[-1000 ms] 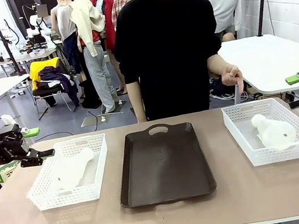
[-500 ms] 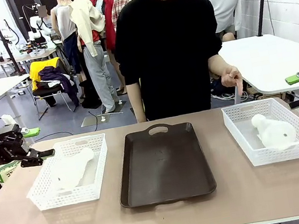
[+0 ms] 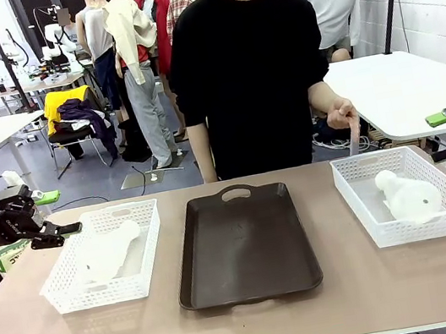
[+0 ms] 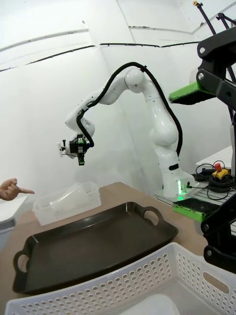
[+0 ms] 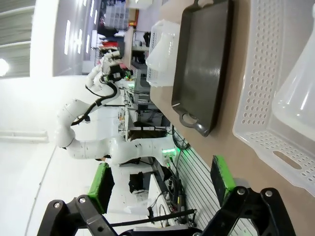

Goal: Prepare the laboratory tools.
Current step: Pick up the Big flask that the person points to.

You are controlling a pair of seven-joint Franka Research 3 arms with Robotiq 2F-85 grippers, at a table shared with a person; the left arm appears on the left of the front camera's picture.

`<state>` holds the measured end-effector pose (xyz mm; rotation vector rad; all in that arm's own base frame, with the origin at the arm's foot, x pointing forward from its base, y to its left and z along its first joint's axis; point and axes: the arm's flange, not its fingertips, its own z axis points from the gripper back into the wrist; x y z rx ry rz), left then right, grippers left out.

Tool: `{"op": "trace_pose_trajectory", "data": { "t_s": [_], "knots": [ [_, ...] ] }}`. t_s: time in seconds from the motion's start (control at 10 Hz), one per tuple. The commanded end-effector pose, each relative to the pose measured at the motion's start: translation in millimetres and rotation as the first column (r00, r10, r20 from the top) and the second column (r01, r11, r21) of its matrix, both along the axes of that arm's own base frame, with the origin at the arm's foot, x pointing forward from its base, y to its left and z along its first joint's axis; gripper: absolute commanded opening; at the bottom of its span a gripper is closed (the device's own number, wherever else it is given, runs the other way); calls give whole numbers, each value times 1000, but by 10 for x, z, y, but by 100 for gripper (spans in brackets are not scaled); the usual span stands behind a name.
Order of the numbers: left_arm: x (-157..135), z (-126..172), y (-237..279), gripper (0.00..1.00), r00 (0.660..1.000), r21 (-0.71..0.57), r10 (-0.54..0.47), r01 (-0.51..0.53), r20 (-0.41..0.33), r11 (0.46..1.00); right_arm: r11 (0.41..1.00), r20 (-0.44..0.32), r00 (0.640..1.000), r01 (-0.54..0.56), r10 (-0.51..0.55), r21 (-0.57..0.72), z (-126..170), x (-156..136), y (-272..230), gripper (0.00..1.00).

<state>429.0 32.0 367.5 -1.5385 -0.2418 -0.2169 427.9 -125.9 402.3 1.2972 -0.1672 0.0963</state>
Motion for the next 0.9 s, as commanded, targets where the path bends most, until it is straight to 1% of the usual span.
{"op": "trace_pose_trajectory", "data": {
  "t_s": [0.0,0.1,0.2,0.3,0.4,0.5,0.6,0.7,0.8],
  "knots": [
    [-3,32,3,100,1000,-24,4,-3,12,1000,989,76,996,-36,48,-146,325,52,36,100],
    [-3,32,3,100,1000,-24,4,-3,12,1000,964,132,990,-8,45,-265,577,126,84,100],
    [-3,32,3,100,1000,-24,4,-3,12,1000,889,209,977,72,27,-451,842,270,201,100],
    [-3,32,3,100,1000,-24,4,-3,12,1000,804,211,976,86,51,-589,1008,439,373,100],
    [-3,32,3,100,1000,-24,4,-3,12,1000,699,158,984,55,84,-713,1069,625,593,100],
    [-3,32,3,100,1000,-24,4,-3,12,1000,603,98,991,23,92,-798,1037,801,836,100],
    [-3,32,3,100,1000,-24,4,-3,12,1000,523,39,995,-18,97,-852,939,952,1052,100],
    [-3,32,3,100,1000,-24,4,-3,12,1000,444,-1,997,-38,83,-895,782,1119,1242,100],
    [-3,32,3,100,1000,-24,4,-3,12,1000,401,-23,998,-48,65,-915,628,1238,1357,100]
  ]
}}
